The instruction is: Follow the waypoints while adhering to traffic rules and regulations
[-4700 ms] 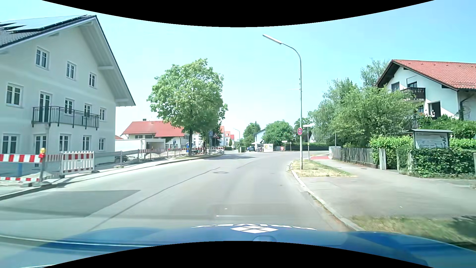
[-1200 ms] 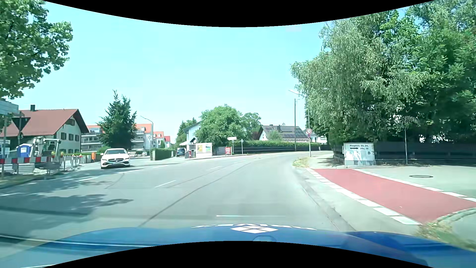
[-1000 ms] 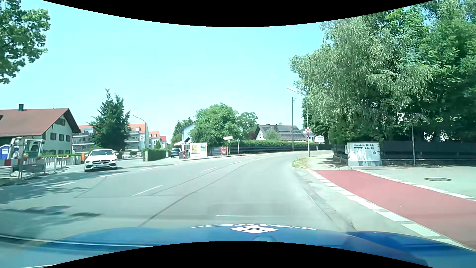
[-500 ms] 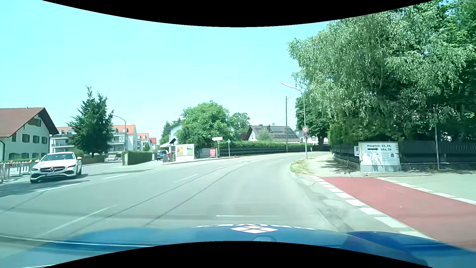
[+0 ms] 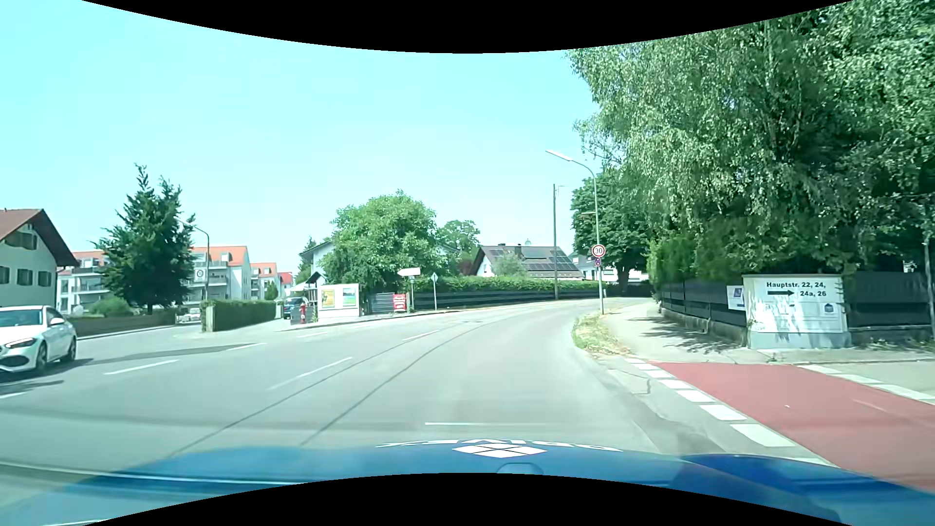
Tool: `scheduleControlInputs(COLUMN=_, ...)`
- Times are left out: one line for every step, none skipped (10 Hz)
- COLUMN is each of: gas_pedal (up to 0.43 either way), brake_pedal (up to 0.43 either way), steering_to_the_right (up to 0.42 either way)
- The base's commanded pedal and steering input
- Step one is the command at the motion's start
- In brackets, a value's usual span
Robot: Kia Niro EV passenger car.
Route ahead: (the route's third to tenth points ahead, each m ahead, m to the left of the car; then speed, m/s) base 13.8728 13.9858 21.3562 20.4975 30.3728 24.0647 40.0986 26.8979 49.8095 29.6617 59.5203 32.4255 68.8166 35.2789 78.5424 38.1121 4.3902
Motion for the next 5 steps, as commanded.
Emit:
scheduleControlInputs(gas_pedal=0.000, brake_pedal=0.000, steering_to_the_right=-0.016)
scheduleControlInputs(gas_pedal=0.000, brake_pedal=0.000, steering_to_the_right=-0.037)
scheduleControlInputs(gas_pedal=0.000, brake_pedal=0.000, steering_to_the_right=-0.073)
scheduleControlInputs(gas_pedal=0.000, brake_pedal=0.000, steering_to_the_right=-0.102)
scheduleControlInputs(gas_pedal=0.079, brake_pedal=0.000, steering_to_the_right=-0.149)
